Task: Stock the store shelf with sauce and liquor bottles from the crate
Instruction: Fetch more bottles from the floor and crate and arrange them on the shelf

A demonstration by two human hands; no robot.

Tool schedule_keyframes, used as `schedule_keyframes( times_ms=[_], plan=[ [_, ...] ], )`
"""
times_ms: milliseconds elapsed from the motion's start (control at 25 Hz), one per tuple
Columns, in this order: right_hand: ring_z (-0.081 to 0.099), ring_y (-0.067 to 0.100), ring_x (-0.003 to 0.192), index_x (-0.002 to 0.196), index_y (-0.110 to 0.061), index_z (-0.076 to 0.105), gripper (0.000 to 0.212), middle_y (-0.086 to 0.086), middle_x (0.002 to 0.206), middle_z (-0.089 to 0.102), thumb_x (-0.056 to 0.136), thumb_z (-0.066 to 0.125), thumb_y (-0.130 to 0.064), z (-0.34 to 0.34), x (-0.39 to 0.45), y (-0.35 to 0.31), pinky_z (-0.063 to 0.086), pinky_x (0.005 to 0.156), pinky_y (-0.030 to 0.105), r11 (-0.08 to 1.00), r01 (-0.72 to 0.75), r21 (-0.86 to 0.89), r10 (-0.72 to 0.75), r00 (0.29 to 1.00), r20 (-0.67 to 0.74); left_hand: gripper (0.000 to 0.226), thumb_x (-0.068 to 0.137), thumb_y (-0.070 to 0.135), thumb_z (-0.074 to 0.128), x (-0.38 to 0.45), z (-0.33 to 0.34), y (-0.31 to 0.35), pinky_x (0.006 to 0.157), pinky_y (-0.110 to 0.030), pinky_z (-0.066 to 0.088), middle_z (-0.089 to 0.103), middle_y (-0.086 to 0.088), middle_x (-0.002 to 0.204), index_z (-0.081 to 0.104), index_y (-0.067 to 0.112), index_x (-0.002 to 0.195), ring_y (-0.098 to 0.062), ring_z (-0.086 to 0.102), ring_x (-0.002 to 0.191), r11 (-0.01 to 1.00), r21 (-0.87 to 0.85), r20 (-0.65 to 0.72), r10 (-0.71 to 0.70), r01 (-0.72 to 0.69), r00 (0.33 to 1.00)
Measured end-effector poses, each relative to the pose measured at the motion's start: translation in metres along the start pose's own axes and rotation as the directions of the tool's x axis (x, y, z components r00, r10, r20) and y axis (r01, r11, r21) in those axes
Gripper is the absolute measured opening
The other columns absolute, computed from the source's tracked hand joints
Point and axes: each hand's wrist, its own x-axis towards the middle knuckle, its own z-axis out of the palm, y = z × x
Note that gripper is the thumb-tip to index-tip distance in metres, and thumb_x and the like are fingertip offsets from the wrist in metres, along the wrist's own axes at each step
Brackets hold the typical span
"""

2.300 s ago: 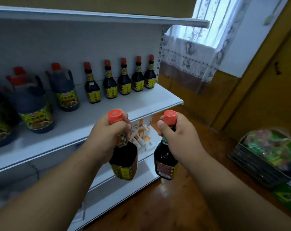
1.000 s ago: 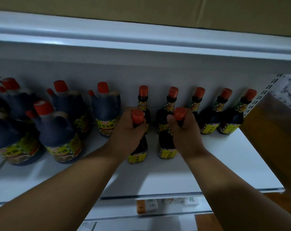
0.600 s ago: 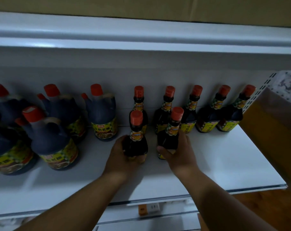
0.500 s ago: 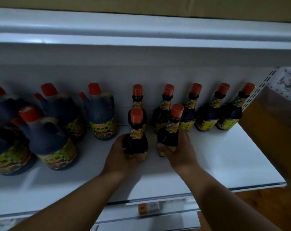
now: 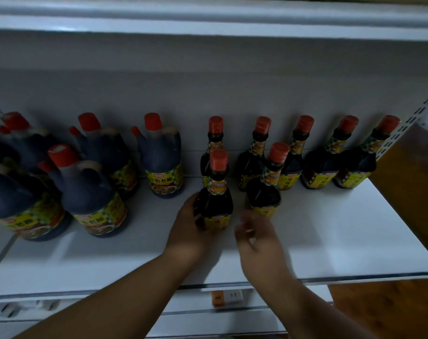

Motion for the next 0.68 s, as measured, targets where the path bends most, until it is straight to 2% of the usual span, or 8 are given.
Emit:
schedule_keyframes(
  times_ms=[80, 120, 200, 400, 560, 680],
  plan=[
    [0.052, 0.011, 0.124, 0.145, -0.031, 0.041, 0.050, -0.007, 0.140, 0.051, 0.097, 0.053, -0.036, 0.015, 0.004, -0.001, 0.044, 0.099, 0.027, 0.997, -0.074, 0.037, 0.066, 0.980, 0.190, 0.061, 0.063, 0.034, 0.075, -0.004, -0.001, 0.002, 0.097, -0.028, 0.048, 0.058, 0.042, 0.103, 0.048, 0.071, 0.103, 0.012, 0.057, 0.104, 0.998, 0.052, -0.003, -0.022, 0.022, 1.000],
    [0.047, 0.011, 0.131, 0.151, -0.029, 0.033, 0.056, -0.008, 0.146, 0.046, 0.098, 0.051, -0.037, 0.019, 0.009, -0.003, 0.040, 0.104, 0.027, 0.994, -0.095, 0.049, 0.081, 0.971, 0.226, 0.061, 0.065, 0.033, 0.075, -0.003, -0.002, 0.004, 0.099, -0.027, 0.047, 0.056, 0.043, 0.104, 0.046, 0.073, 0.102, 0.006, 0.057, 0.109, 0.997, 0.075, 0.000, -0.020, 0.020, 1.000],
    [0.046, 0.012, 0.133, 0.152, -0.028, 0.033, 0.055, -0.006, 0.148, 0.046, 0.100, 0.050, -0.035, 0.020, 0.012, -0.006, 0.036, 0.100, 0.020, 0.995, -0.093, 0.048, 0.080, 0.972, 0.222, 0.066, 0.074, 0.025, 0.076, -0.002, -0.004, 0.008, 0.095, -0.017, 0.043, 0.049, 0.046, 0.105, 0.039, 0.071, 0.103, 0.004, 0.054, 0.113, 0.991, 0.130, 0.031, 0.027, -0.031, 0.999],
    [0.048, 0.013, 0.129, 0.148, -0.022, 0.041, 0.050, 0.000, 0.146, 0.050, 0.100, 0.051, -0.029, 0.018, 0.005, -0.012, 0.030, 0.085, 0.007, 0.989, -0.125, 0.078, 0.112, 0.982, 0.152, 0.069, 0.079, 0.017, 0.074, -0.003, -0.005, 0.009, 0.081, 0.003, 0.033, 0.046, 0.052, 0.098, 0.037, 0.068, 0.107, 0.021, 0.049, 0.097, 0.981, 0.184, 0.034, 0.048, -0.053, 0.998],
    [0.051, 0.013, 0.126, 0.148, -0.023, 0.042, 0.049, 0.000, 0.144, 0.053, 0.100, 0.051, -0.031, 0.019, 0.007, -0.009, 0.031, 0.084, 0.008, 0.992, -0.107, 0.067, 0.096, 0.985, 0.143, 0.070, 0.078, 0.007, 0.074, -0.003, -0.004, 0.002, 0.087, -0.008, 0.042, 0.053, 0.049, 0.095, 0.044, 0.064, 0.104, 0.021, 0.054, 0.092, 0.991, 0.131, -0.001, -0.002, 0.002, 1.000],
    [0.052, 0.012, 0.124, 0.147, -0.021, 0.043, 0.050, 0.001, 0.143, 0.054, 0.099, 0.052, -0.030, 0.019, 0.007, -0.010, 0.033, 0.079, 0.002, 0.991, -0.127, 0.046, 0.119, 0.983, 0.139, 0.070, 0.078, 0.007, 0.073, -0.004, -0.003, 0.004, 0.083, -0.003, 0.041, 0.057, 0.048, 0.098, 0.046, 0.063, 0.109, 0.022, 0.055, 0.097, 0.990, 0.139, 0.006, 0.001, -0.002, 1.000]
  ],
)
